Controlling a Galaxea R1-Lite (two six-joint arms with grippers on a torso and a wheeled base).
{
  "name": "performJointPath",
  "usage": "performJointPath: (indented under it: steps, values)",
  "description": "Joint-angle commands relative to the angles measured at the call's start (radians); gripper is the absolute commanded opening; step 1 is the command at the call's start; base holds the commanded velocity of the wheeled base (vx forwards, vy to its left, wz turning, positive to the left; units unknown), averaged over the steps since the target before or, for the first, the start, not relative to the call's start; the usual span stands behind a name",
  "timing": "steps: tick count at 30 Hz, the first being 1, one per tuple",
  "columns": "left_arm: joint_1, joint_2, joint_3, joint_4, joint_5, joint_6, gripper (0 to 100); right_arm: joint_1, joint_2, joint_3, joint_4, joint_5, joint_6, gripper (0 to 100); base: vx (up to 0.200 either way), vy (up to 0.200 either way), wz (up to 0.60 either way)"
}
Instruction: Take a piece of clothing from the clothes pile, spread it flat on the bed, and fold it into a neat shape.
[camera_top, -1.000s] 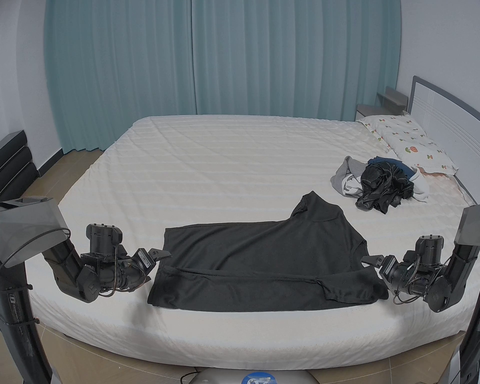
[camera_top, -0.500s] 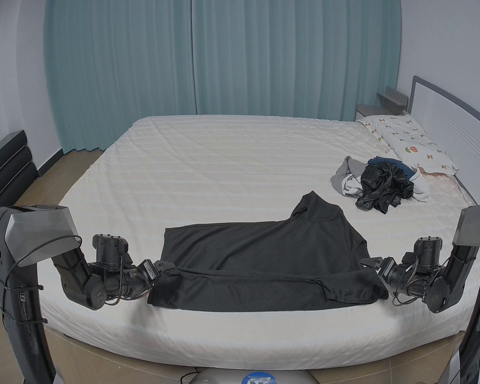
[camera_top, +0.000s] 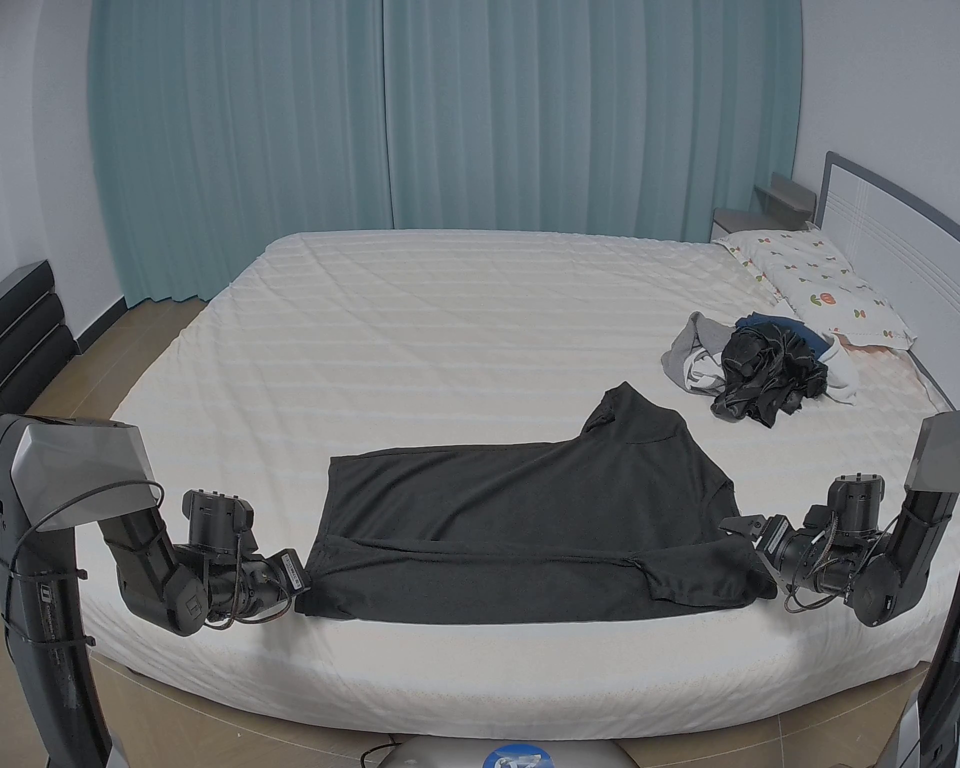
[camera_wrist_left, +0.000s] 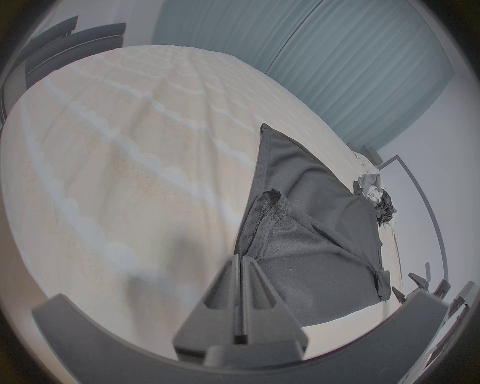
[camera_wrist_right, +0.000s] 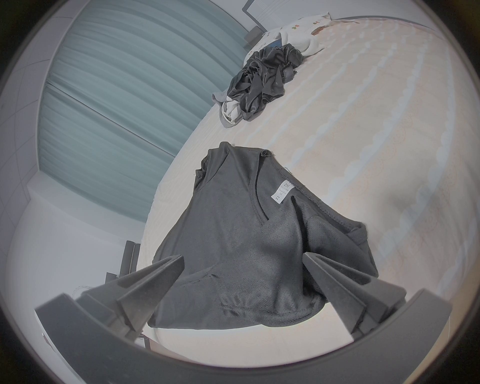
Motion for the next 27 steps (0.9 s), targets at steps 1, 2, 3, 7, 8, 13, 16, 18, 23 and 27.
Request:
performJointPath:
  steps: [1,2,3,7,8,13,16,18,23,27]
  values:
    - [0.001,-0.010,0.008,0.003,0.012,0.000,0,0.000,-0.002,-0.001,-0.002,0.001,0.000,100,0.000,0.000,0.00]
    - [0.001,-0.014,0.011,0.007,0.015,0.000,0,0.000,-0.002,-0.001,0.000,0.001,0.000,100,0.000,0.000,0.00]
    - [0.001,-0.014,0.013,0.007,0.017,0.000,0,0.000,-0.002,-0.001,0.000,0.001,0.000,100,0.000,0.000,0.00]
    - [0.001,-0.017,0.017,0.009,0.017,0.000,0,0.000,0.000,-0.001,-0.002,0.001,0.000,100,0.000,0.000,0.00]
    - [0.001,-0.017,0.017,0.009,0.017,-0.002,0,0.000,0.000,-0.001,-0.002,0.001,0.000,100,0.000,0.000,0.00]
    - [0.006,-0.019,0.010,0.006,0.017,-0.008,100,-0.002,-0.006,-0.001,-0.002,0.001,0.000,100,0.000,0.000,0.00]
    - [0.020,-0.026,0.007,0.004,0.015,-0.014,100,-0.003,-0.009,-0.001,-0.002,0.001,0.002,100,0.000,0.000,0.00]
    - [0.034,-0.054,0.014,0.003,0.006,-0.032,100,0.000,-0.016,0.010,0.000,-0.001,-0.002,100,0.000,0.000,0.00]
    - [0.046,-0.129,0.031,0.003,-0.017,-0.111,100,0.012,-0.068,0.028,0.001,-0.010,-0.020,100,0.000,0.000,0.00]
    - [0.047,-0.221,0.042,0.010,-0.020,-0.207,100,0.013,-0.123,0.019,0.032,-0.010,-0.020,100,0.000,0.000,0.00]
